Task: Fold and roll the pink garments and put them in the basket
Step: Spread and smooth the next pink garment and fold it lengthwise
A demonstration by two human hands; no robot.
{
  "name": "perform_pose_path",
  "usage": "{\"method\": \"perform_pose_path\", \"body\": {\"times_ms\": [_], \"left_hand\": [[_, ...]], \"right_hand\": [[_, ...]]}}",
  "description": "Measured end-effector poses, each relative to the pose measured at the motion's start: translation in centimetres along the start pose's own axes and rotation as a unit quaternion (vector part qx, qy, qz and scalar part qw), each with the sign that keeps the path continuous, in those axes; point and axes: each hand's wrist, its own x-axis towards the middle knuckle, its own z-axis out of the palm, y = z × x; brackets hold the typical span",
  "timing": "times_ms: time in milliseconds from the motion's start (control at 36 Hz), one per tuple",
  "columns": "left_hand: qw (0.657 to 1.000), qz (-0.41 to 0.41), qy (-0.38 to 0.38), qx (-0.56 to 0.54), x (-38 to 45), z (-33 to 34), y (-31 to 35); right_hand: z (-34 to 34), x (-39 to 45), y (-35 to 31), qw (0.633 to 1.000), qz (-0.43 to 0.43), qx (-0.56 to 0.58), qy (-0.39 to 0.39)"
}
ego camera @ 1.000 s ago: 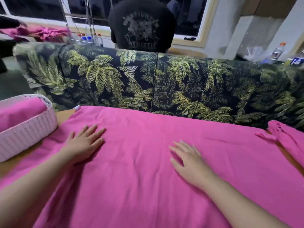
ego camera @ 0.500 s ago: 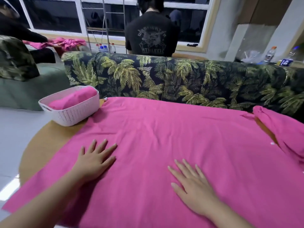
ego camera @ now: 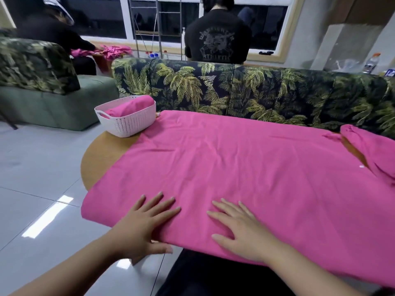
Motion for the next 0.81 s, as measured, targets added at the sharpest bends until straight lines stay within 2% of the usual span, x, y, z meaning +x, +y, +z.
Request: {"method": "perform_pose_path", "body": {"times_ms": [83,194,278,444,639,806], "left_hand": [[0.996,0.012,0.055,0.063,-1.1,0.9,0.4],[0.992,0.004,0.119,0.042,-1.2,0.8,1.0],[0.985,0.028,0.167,0.044,-1.4,0.3,0.6],[0.978,0.021,0.210,0.004,-2.1,-1.8,-0.6],[0.971,-0.054,0.224,0.060,-0.6,-5.3,-4.7],[0.945,-0.061,0.314,0.062,5.8,-11.7,-5.5]], "right_hand": [[0.6,1.1,-2.1,0.999,-0.041,-0.009,-0.011],[1.8,2.2,-4.1,0.993,-0.091,-0.077,0.004],[2.0,2.9,-4.4,0.990,-0.113,-0.073,0.032],[-0.8,2.9,-4.5,0.995,-0.083,0.040,0.028],[-2.7,4.3,-2.4,0.985,-0.055,0.116,0.118],[-4.2,3.5,0.6,0.994,-0.047,0.073,0.068]]}}
